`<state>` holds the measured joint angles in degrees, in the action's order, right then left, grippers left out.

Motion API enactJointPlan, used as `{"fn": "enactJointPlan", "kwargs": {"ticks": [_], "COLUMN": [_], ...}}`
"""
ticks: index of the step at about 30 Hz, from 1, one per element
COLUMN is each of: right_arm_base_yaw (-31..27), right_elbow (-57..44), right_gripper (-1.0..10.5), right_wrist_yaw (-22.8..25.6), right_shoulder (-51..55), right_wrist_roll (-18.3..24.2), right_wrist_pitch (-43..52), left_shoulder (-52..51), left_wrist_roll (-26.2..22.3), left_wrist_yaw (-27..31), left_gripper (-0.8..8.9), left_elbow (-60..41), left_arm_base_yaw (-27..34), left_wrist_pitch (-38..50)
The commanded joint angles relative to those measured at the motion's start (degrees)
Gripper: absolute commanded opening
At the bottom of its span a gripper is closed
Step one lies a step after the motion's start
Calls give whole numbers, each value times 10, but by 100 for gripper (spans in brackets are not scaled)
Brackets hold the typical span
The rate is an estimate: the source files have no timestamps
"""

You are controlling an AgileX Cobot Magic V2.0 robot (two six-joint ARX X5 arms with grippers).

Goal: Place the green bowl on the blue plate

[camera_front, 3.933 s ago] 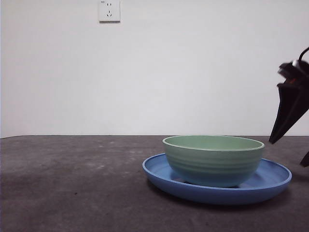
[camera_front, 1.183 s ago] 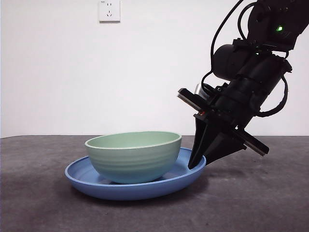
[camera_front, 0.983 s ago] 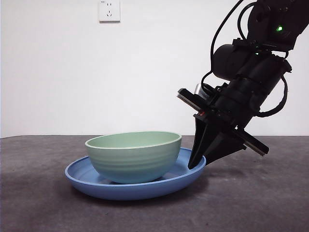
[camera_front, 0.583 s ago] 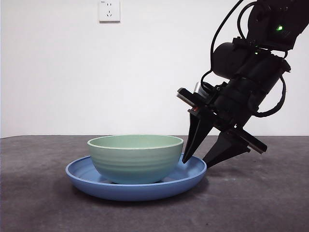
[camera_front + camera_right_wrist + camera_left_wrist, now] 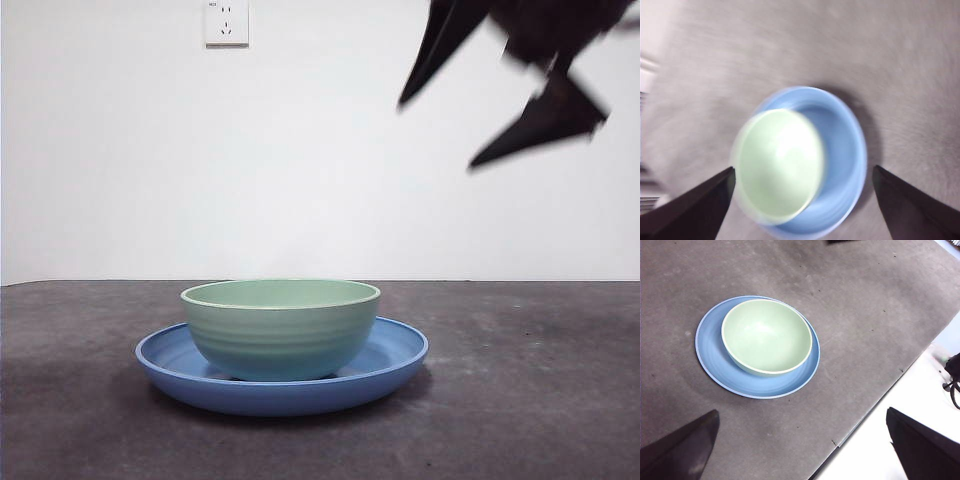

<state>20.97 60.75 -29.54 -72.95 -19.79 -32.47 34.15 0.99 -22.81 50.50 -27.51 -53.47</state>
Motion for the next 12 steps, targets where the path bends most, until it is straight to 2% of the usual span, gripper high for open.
{"fn": "enactJointPlan", "kwargs": {"ticks": [1,5,12], "right_arm_base_yaw": [7,19,31], "right_elbow": [11,11,11], "right_gripper": [459,573,582], "right_wrist_yaw": [1,1,32], "right_shoulder": [57,144,266], "right_wrist_roll": [37,74,126], "right_wrist_pitch": [-44,-136,-266], "left_shoulder": [3,3,3], "left_wrist_roll": [3,3,3], "left_wrist_yaw": [-4,-4,-4], "left_gripper": [535,535,535], "left_elbow": [4,4,4], "left_arm_base_yaw": [-2,-2,-2], "left_wrist_pitch": [8,8,8]}}
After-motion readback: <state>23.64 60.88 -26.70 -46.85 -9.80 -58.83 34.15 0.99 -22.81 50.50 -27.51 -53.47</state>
